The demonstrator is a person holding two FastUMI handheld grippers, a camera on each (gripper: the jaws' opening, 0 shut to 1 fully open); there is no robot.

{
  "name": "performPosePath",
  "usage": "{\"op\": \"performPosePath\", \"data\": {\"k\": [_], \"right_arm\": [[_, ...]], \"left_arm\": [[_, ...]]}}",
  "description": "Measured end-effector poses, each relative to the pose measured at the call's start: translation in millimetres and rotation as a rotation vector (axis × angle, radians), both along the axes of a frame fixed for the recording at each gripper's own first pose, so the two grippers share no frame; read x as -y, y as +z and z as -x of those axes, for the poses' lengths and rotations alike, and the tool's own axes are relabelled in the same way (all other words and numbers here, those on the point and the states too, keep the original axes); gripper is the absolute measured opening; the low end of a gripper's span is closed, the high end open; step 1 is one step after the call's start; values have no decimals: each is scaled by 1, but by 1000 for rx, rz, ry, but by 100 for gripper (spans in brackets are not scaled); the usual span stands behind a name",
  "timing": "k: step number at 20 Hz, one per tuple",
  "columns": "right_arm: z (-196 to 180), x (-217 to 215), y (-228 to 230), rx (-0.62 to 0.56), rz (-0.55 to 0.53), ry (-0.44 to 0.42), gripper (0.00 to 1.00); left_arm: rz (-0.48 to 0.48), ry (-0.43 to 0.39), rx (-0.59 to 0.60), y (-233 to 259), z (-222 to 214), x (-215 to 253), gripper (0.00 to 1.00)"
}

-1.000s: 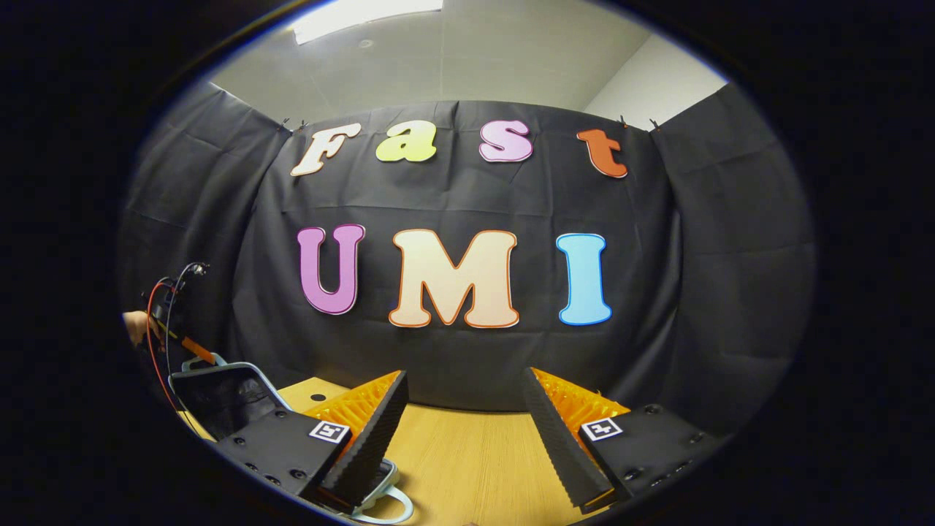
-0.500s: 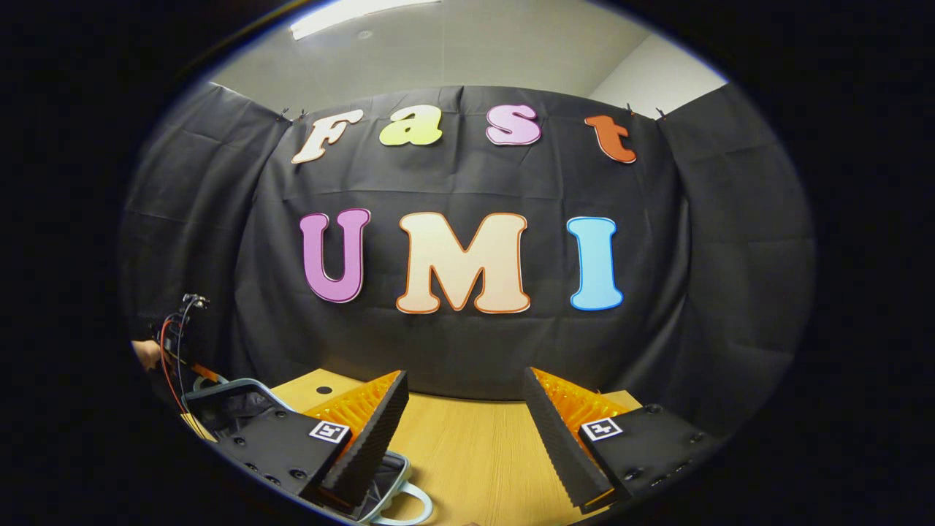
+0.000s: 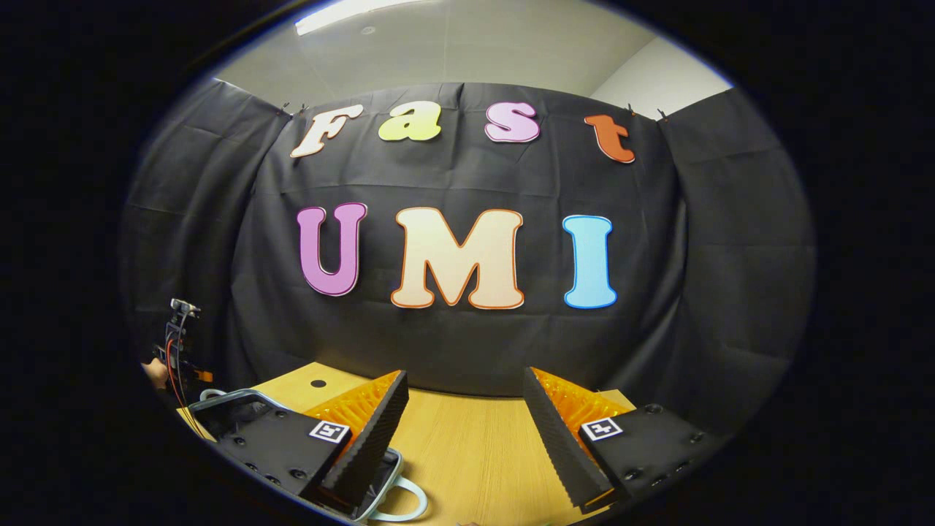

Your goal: First open the suitcase, pack the skin care products into it, and then close the suitcase.

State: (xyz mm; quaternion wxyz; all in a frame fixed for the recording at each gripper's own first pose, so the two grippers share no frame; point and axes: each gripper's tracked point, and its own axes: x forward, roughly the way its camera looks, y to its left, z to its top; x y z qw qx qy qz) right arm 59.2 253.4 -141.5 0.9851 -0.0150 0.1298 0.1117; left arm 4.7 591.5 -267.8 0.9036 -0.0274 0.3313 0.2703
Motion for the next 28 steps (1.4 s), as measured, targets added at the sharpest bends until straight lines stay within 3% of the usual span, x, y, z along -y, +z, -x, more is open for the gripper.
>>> {"op": "performPosePath", "data": {"k": [2, 4, 9, 15, 21, 24, 28], "right_arm": [[0, 8, 7, 27, -8, 2, 99], [1, 17, 15, 64, -18, 5, 99], [6, 53, 32, 162, -21, -17, 99], [17, 91, 34, 194, -77, -27, 99], [23, 129, 15, 147, -107, -35, 96], [28, 143, 7, 121, -106, -25, 99], [34, 162, 4, 113, -100, -12, 99]], "left_arm": [[-69, -3, 121, 39, -11, 15, 84], [-141, -10, 206, 70, -17, 40, 97], [-195, -35, 380, 155, -9, 115, 95], [-192, -152, 508, 203, -18, 242, 94], [-152, -332, 492, 188, -23, 378, 94], [-77, -416, 466, 167, -20, 443, 94], [-15, -506, 403, 129, -12, 502, 94]]}}
